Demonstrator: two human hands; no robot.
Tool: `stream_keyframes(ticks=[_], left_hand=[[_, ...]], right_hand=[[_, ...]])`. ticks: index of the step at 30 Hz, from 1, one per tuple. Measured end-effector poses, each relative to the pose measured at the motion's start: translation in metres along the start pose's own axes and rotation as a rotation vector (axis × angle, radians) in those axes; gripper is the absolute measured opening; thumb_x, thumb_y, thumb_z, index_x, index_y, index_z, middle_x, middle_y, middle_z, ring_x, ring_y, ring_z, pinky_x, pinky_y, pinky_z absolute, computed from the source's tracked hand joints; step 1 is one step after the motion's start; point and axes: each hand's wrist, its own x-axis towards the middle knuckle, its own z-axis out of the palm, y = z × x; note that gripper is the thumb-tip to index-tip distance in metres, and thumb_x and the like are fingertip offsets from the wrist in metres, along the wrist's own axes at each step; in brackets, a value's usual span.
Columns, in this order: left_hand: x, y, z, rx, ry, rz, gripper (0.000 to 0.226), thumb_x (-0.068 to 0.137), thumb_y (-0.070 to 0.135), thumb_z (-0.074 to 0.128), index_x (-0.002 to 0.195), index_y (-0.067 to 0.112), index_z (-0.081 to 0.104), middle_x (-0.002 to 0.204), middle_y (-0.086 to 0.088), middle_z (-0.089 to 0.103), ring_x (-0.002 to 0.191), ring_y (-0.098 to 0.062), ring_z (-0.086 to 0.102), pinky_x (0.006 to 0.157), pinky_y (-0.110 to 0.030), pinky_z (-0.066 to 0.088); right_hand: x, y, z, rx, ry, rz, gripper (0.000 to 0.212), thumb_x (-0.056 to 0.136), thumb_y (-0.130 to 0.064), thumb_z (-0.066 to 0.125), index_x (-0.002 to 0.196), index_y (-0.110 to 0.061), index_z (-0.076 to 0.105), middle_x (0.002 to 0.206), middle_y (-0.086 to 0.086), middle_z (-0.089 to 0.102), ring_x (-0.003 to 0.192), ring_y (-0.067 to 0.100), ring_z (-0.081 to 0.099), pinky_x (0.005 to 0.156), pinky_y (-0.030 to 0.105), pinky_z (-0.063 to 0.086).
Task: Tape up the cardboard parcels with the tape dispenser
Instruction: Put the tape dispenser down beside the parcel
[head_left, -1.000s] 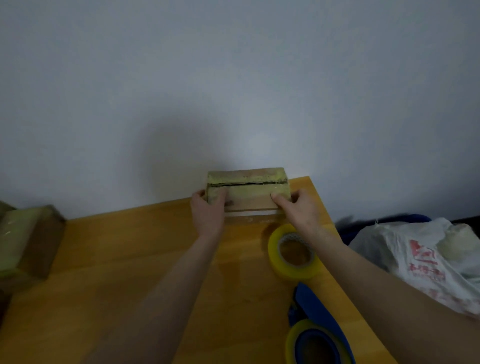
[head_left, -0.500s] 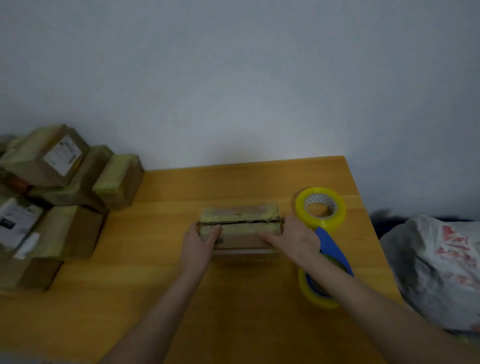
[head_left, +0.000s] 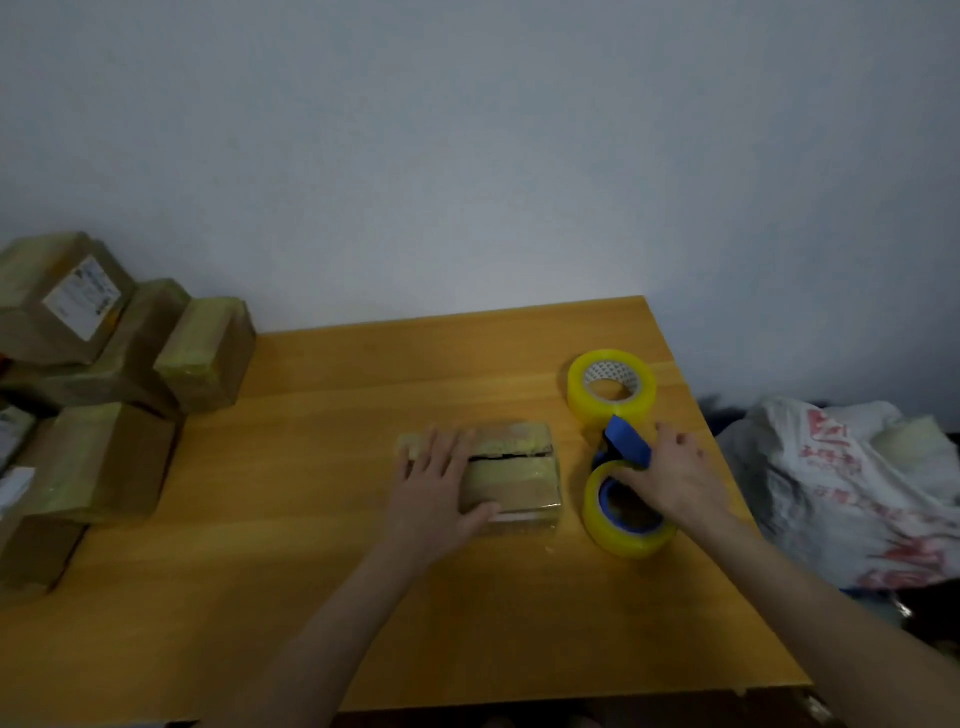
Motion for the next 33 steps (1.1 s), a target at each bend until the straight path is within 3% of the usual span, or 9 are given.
stream_keyframes(ticks=[4,8,14,17,20,24,28,31,33], left_hand=[[-0.001,-0.005,0.013,0.072,-0.153,0.071,0.081,0.09,0.071,0.023,0.149,0.032,-0.017,0.156,0.002,-0.023,0.147,-0.023,-0.014,0.118,-0.045,-0.005],[-0.002,-0.018,0.013,0.055,-0.161,0.131,0.074,0.092,0.067,0.024,0.14,0.04,-0.026,0.151,-0.001,-0.031,0.145,-0.019,-0.017,0.116,-0.038,-0.009],[-0.004,-0.025,0.016,0.055,-0.137,0.164,0.073,0.092,0.066,0.026,0.141,0.039,-0.022,0.149,-0.001,-0.031,0.146,-0.019,-0.016,0.116,-0.035,-0.008],[-0.004,-0.025,0.019,0.052,-0.111,0.164,0.075,0.092,0.066,0.027,0.143,0.037,-0.019,0.149,-0.001,-0.029,0.146,-0.019,-0.013,0.117,-0.035,-0.006],[-0.004,-0.024,0.02,0.02,-0.089,0.161,0.077,0.091,0.067,0.03,0.148,0.036,-0.012,0.153,-0.003,-0.023,0.147,-0.02,-0.01,0.117,-0.036,-0.004],[-0.005,-0.023,0.019,-0.024,-0.062,0.151,0.077,0.091,0.067,0.035,0.151,0.035,-0.001,0.159,-0.004,-0.01,0.148,-0.018,-0.003,0.117,-0.034,-0.002],[-0.002,-0.021,0.003,-0.524,-0.006,0.05,0.048,0.103,0.035,0.033,0.148,0.016,0.033,0.156,-0.002,0.025,0.145,-0.013,0.019,0.113,-0.02,0.009],[0.002,-0.02,-0.019,-1.257,0.23,-0.417,0.033,0.103,0.021,0.038,0.122,0.005,0.061,0.125,-0.007,0.061,0.123,-0.021,0.053,0.088,-0.01,0.041],[0.007,-0.025,-0.031,-1.6,0.246,-0.648,0.032,0.102,0.027,0.041,0.114,0.004,0.059,0.115,-0.01,0.065,0.109,-0.024,0.061,0.084,-0.023,0.05]], right_hand=[[0.013,0.024,0.011,0.057,-0.255,0.131,0.038,0.087,-0.044,0.067,0.094,-0.009,0.055,0.078,0.008,0.056,0.069,0.024,0.056,0.057,0.031,0.04],[0.022,0.03,0.015,0.169,-0.21,0.133,0.037,0.088,-0.031,0.07,0.067,-0.01,0.048,0.058,0.006,0.046,0.05,0.02,0.044,0.049,0.029,0.033],[0.022,0.018,-0.006,0.403,-0.291,0.219,0.018,0.08,-0.007,0.072,0.084,-0.002,0.055,0.065,0.01,0.048,0.054,0.024,0.043,0.053,0.032,0.038],[0.02,0.014,-0.037,0.522,-0.283,0.179,0.055,0.077,0.001,0.071,0.128,0.007,0.05,0.079,0.014,0.061,0.059,0.023,0.056,0.048,0.031,0.043],[0.014,-0.011,-0.079,0.638,-0.231,0.02,0.042,0.075,0.0,0.075,0.114,0.004,0.06,0.069,0.008,0.06,0.049,0.017,0.055,0.046,0.029,0.043],[-0.002,-0.068,-0.096,0.635,-0.261,-0.269,0.047,0.069,-0.013,0.085,0.106,-0.017,0.056,0.099,0.006,0.063,0.084,0.024,0.065,0.071,0.036,0.051],[-0.016,-0.109,-0.073,0.451,-0.37,-0.482,0.049,0.072,-0.014,0.083,0.111,-0.019,0.054,0.106,0.002,0.06,0.091,0.017,0.064,0.073,0.033,0.052],[-0.014,-0.113,-0.052,0.35,-0.433,-0.506,0.05,0.075,-0.01,0.079,0.115,-0.018,0.049,0.112,0.004,0.057,0.096,0.016,0.06,0.079,0.034,0.051],[-0.01,-0.111,-0.046,0.335,-0.423,-0.503,0.05,0.076,-0.009,0.078,0.116,-0.015,0.048,0.112,0.006,0.056,0.098,0.02,0.06,0.084,0.039,0.051]])
